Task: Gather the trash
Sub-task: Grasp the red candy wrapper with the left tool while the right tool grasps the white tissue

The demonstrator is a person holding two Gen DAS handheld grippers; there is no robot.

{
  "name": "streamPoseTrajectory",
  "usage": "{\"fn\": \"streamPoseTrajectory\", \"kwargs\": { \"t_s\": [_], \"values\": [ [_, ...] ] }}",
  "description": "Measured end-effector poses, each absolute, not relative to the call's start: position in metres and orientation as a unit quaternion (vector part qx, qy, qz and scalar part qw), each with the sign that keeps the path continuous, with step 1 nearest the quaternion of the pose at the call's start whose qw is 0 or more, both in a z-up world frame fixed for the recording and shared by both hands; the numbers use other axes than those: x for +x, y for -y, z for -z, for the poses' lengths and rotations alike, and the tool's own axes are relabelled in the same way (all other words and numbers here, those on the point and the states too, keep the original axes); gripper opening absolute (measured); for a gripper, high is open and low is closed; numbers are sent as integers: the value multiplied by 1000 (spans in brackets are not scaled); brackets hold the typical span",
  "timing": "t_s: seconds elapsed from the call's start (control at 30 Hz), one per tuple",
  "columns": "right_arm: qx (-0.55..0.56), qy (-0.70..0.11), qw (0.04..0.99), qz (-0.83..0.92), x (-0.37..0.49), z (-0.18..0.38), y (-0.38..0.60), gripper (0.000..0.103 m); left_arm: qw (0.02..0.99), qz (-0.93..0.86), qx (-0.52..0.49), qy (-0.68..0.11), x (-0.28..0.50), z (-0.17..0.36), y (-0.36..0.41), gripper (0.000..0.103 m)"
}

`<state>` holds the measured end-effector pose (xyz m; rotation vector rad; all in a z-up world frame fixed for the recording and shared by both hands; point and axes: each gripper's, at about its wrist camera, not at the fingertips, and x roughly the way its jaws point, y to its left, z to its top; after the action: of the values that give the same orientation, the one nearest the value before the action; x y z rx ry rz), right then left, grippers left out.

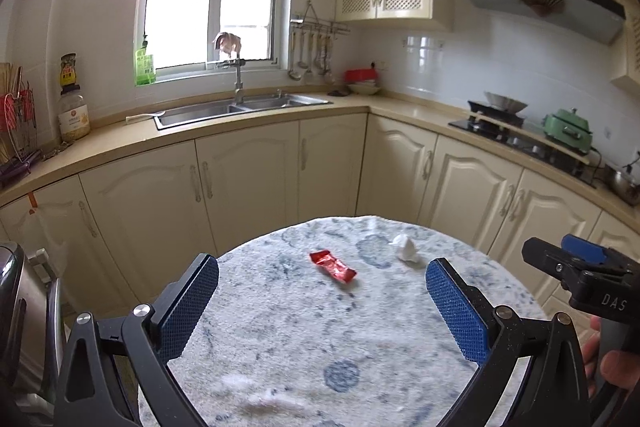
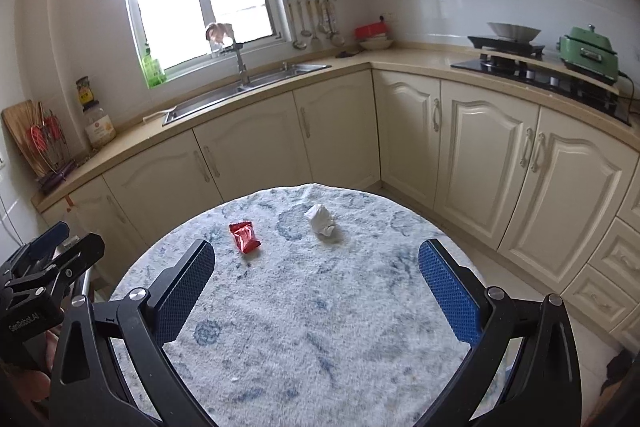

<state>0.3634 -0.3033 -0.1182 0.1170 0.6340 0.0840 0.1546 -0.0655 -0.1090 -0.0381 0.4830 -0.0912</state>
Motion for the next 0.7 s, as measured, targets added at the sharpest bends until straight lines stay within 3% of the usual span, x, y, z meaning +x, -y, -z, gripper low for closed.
{"fn": "streamPoseTrajectory", "kwargs": {
  "t_s": [0.4, 0.53, 0.6, 0.63, 0.7],
  "values": [
    [35, -413, 909, -32, 500, 209, 306, 101, 930, 47, 2, -365, 362, 152, 86, 102],
    [36, -442, 895, -48, 539, 236, 302, 93, 912, 41, 20, -408, 431, 182, 90, 102],
    [32, -455, 888, -58, 554, 246, 297, 86, 902, 40, 21, -429, 449, 200, 91, 98],
    [29, -459, 886, -62, 560, 249, 295, 84, 896, 42, 18, -442, 461, 207, 92, 91],
    [13, -473, 878, -71, 570, 257, 287, 69, 898, 50, 11, -436, 472, 213, 90, 86]
  ]
}}
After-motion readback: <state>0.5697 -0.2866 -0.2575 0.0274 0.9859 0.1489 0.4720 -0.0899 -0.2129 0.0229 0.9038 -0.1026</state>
